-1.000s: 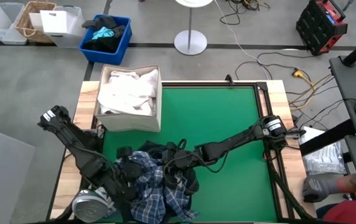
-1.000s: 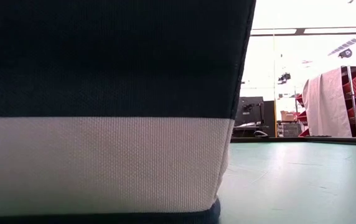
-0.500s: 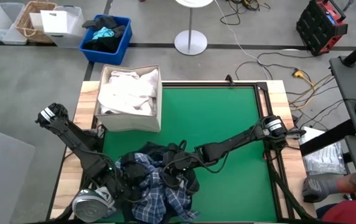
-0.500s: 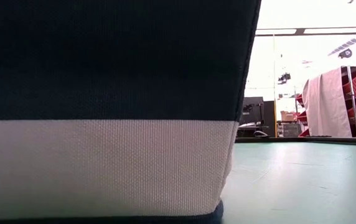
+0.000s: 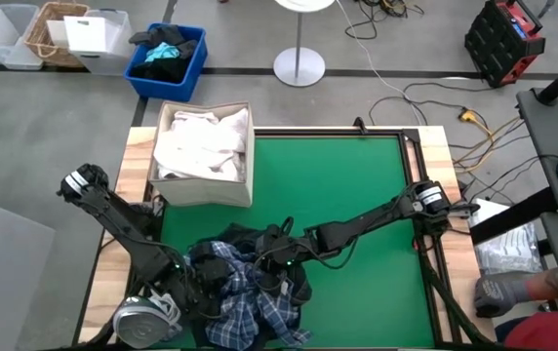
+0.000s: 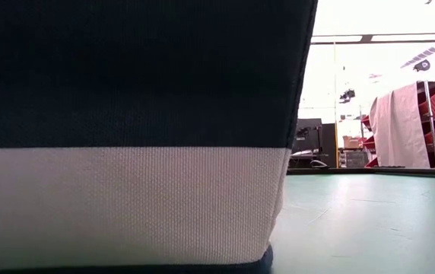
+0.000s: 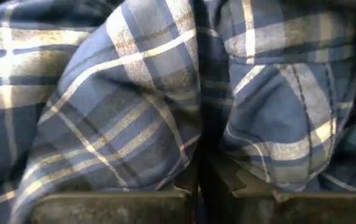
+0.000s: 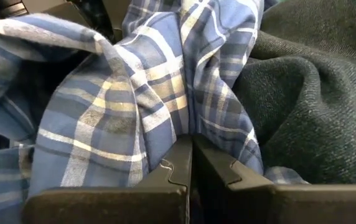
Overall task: Sort clothes
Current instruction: Put the blue shirt into the blue laundry organizer
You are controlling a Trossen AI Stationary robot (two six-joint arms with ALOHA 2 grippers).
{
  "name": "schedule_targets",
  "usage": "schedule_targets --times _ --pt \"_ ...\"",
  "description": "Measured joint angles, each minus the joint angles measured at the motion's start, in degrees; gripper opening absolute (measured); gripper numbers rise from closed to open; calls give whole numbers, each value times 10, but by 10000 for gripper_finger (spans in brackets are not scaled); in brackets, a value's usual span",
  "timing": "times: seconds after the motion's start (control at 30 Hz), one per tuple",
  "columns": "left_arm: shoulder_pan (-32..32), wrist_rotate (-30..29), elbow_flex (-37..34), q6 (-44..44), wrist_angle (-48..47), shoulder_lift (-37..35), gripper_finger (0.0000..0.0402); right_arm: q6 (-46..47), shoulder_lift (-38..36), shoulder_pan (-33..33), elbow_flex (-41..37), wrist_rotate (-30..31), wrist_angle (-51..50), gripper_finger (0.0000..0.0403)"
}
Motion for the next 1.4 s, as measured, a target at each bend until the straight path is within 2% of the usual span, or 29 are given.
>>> schedule_targets --times 0.53,0.73,0.93,1.07,1.4 --pt "0 5 -2 -1 30 10 0 -8 -7 0 16 -5 -16 12" --pt "-1 -18 14 -2 19 20 0 -16 -39 0 19 -7 -22 12" --pt "0 -12 51 14 -38 -5 0 -29 -65 -1 18 -5 -29 12" --pt "0 -13 87 49 -67 -2 0 -32 -79 -1 17 -4 -37 12" --pt "0 -13 187 60 -185 0 0 -37 -123 -2 16 -3 -54 12"
